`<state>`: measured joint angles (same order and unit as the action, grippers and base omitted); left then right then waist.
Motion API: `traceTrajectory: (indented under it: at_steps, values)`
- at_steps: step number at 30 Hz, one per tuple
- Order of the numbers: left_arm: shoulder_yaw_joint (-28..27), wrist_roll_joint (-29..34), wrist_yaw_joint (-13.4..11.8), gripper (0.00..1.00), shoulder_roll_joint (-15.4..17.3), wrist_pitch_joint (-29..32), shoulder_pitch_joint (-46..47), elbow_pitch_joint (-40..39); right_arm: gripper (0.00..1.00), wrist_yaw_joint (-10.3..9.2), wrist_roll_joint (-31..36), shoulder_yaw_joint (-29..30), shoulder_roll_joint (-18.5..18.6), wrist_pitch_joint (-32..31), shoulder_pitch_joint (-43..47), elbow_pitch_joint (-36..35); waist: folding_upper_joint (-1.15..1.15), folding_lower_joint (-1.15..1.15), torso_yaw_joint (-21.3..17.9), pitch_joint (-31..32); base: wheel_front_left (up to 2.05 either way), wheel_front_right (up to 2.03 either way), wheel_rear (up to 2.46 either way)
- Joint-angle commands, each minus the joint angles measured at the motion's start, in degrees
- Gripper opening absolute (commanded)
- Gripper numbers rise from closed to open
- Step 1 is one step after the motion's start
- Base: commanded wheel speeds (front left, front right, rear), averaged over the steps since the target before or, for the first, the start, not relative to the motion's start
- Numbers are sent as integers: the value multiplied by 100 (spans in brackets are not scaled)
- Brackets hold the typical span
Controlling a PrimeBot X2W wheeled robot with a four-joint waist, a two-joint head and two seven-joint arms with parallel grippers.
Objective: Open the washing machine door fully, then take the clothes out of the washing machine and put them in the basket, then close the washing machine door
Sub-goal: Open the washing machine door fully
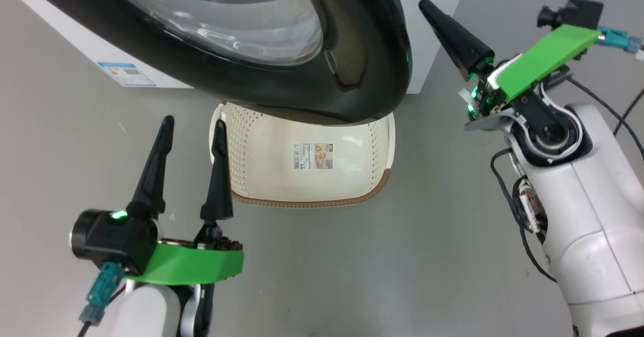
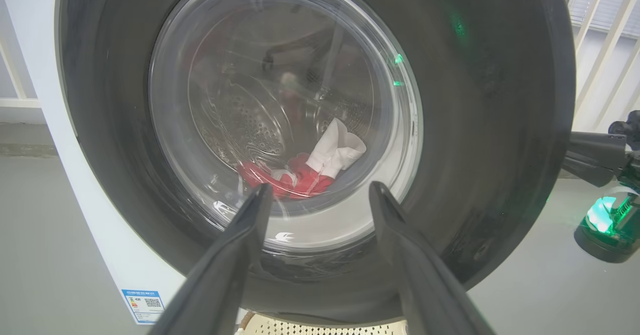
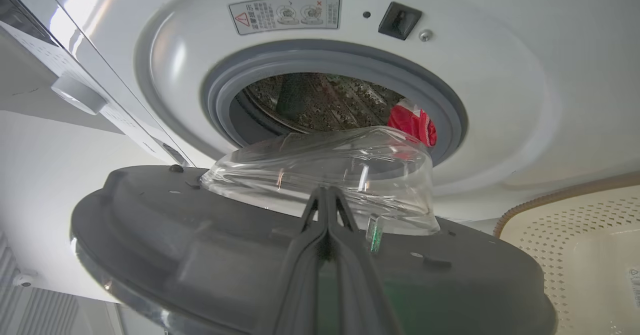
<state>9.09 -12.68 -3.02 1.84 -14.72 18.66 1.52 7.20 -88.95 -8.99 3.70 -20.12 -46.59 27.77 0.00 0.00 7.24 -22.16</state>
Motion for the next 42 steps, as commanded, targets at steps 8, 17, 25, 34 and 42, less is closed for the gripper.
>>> traceTrajectory:
  at_steps: [8,17,25,34,42]
  values:
    - [-215,-36,-20,100,104,-28,85,-179,0,29,-321,-212,-43,-602,-336,-10,0,0,76,-55,0,0,0]
    - [-235,-74,-36,100,104,-28,95,-156,0,29,-431,-395,21,-1013,-152,-120,0,0,156,-10,0,0,0]
    - [-230,-115,-77,100,104,-28,4,-140,0,29,-538,-496,102,-1204,195,-309,0,0,335,173,0,0,0]
    - [-223,-168,-130,100,104,-28,-122,-134,0,29,-660,-687,139,-1335,656,-465,0,0,527,411,0,0,0]
    - [-221,-208,-145,100,104,-28,-249,-103,0,29,-755,-871,154,-1384,998,-600,0,0,687,643,0,0,0]
